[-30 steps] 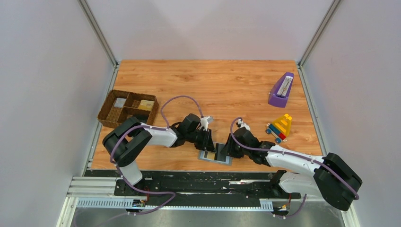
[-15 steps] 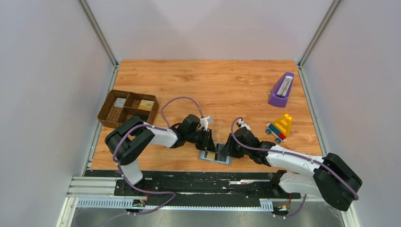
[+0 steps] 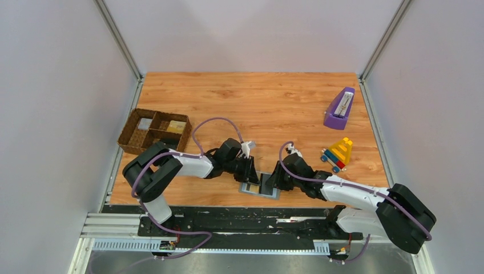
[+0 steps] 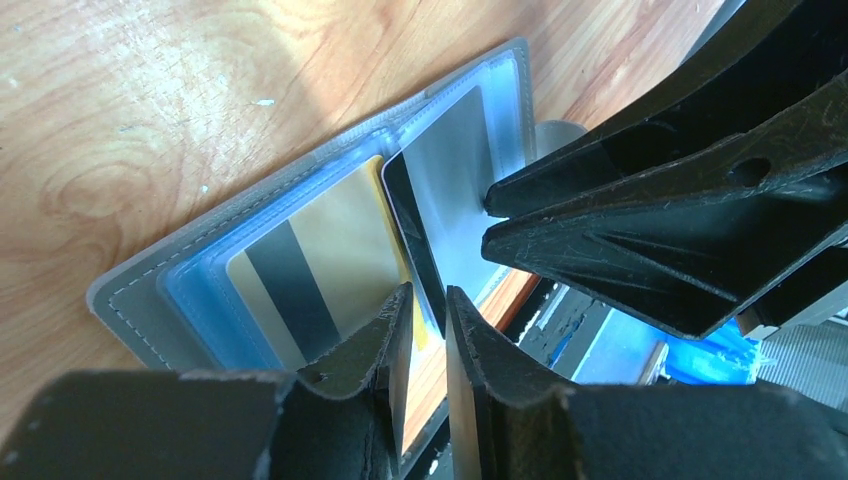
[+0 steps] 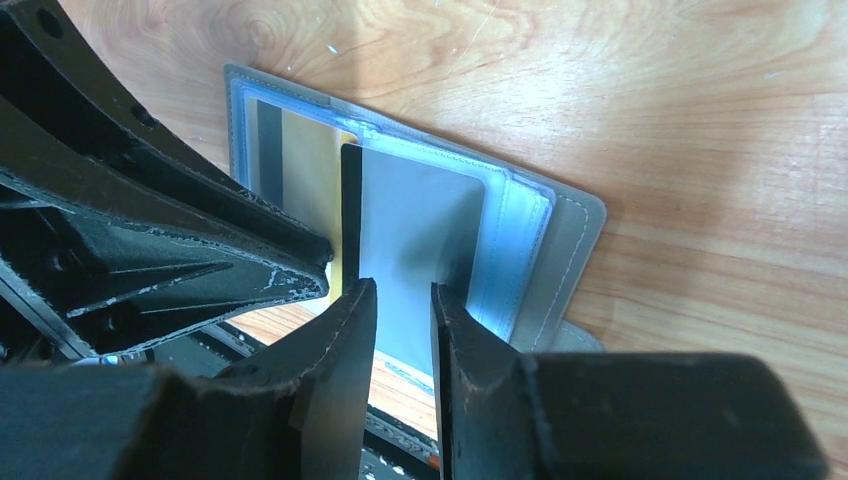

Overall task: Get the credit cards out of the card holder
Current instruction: Remove the credit card from the card holder.

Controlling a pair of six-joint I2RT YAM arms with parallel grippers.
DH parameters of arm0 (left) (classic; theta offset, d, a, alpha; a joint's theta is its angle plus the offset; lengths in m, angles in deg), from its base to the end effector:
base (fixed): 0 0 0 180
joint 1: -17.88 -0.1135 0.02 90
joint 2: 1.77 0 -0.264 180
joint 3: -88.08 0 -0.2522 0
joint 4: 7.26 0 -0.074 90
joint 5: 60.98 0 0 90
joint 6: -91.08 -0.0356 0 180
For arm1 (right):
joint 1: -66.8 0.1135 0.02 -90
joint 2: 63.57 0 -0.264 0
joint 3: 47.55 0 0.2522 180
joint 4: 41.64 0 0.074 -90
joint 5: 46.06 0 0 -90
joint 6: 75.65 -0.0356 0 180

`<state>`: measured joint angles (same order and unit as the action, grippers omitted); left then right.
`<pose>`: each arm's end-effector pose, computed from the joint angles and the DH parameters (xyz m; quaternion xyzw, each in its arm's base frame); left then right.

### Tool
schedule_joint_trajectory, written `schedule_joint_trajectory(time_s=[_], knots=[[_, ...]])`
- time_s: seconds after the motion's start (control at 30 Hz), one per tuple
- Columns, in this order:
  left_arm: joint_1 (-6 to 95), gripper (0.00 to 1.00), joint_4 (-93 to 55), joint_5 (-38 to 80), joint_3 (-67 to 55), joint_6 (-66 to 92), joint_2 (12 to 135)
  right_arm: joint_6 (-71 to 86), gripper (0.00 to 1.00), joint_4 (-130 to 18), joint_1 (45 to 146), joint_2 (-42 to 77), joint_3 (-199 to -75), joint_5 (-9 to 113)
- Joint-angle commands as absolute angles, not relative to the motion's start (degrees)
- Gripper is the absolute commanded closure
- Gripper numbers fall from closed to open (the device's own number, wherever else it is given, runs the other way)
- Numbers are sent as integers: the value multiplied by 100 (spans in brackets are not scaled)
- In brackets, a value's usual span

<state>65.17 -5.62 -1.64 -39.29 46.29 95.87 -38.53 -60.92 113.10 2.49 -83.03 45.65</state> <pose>0.1966 -0.2397 0.1249 0.1207 0.8836 -0.4436 0.0886 0.1379 0.1458 0.1427 0.0488 0.9379 0.2704 0.2118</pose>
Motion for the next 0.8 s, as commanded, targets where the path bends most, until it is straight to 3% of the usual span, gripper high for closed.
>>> schedule_joint_trajectory(time_s=[0.0,0.27,0.77], knots=[[6544,72,-1073,230,-3761,4376,9511,-3917,72,-6296,11280,468,-8143,4542],[6543,72,-430,-77,-3814,4690,9868,-3902,72,-6252,11282,428,-8144,4552],[6545,66,-1391,555,-3686,5288,9654,-3931,73,-6164,11276,460,-8090,4596]])
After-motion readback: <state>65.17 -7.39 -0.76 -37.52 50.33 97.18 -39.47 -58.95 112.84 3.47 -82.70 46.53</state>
